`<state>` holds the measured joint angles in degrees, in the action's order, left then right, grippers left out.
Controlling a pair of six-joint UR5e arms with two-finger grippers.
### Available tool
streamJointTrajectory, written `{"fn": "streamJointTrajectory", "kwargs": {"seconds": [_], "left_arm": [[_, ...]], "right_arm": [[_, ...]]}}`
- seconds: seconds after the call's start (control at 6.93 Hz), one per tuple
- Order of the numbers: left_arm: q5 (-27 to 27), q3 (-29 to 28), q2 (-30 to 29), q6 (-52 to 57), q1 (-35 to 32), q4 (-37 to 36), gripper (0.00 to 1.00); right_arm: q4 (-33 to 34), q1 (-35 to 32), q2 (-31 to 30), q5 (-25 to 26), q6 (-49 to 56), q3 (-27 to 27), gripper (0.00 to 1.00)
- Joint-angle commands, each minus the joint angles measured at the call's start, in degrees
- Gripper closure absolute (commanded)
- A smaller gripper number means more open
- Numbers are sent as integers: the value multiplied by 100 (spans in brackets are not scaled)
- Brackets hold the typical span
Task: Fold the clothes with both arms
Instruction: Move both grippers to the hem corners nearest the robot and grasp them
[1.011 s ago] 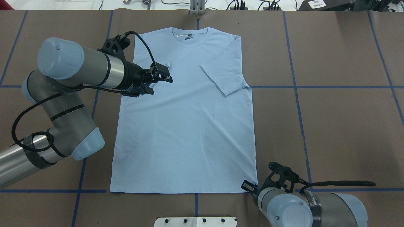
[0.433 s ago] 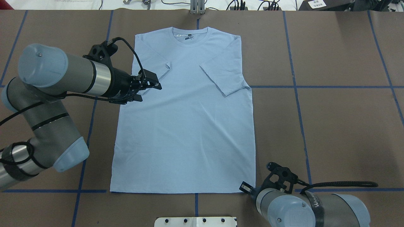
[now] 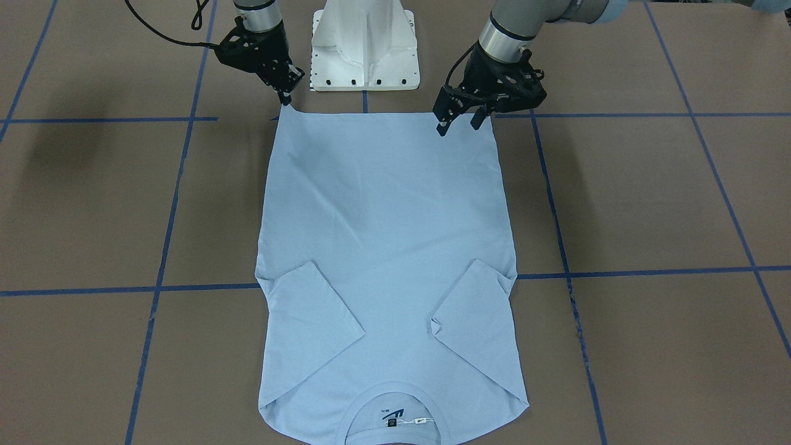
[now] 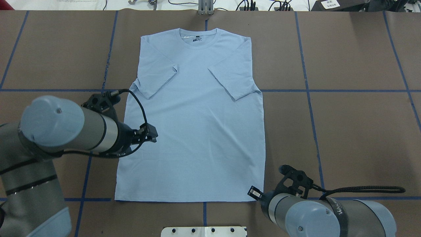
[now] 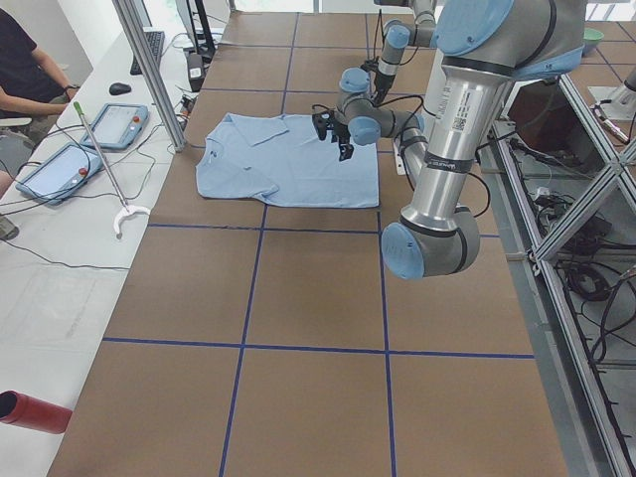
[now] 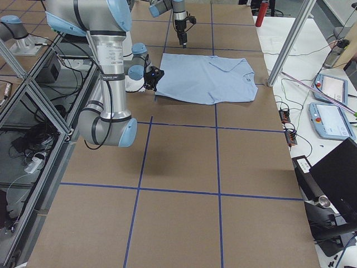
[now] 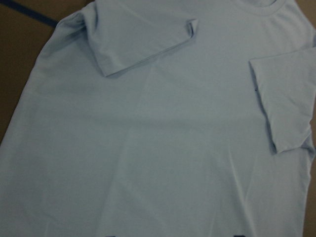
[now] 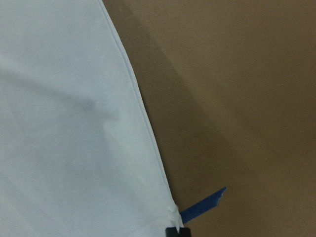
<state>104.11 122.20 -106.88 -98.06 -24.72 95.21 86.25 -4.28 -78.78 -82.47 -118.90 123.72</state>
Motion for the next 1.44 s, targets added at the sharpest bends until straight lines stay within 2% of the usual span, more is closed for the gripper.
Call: {"fn": "streamJointTrajectory", "kwargs": {"seconds": [0.0, 0.43, 0.87, 1.3], "left_arm": [[-774, 269, 692, -825, 1148, -319, 22], [-831, -117, 932, -1224, 1538, -310, 31], [-831, -197, 923, -1198, 1540, -310, 40], [-1033, -215, 915, -1172, 1540, -328, 41]], "right_arm": [[6, -64, 3, -6, 7, 3, 100], [-3, -47, -50, 30, 7, -50, 100], [6, -47, -59, 30, -2, -59, 100], [32, -47, -68, 38, -2, -59, 100]]}}
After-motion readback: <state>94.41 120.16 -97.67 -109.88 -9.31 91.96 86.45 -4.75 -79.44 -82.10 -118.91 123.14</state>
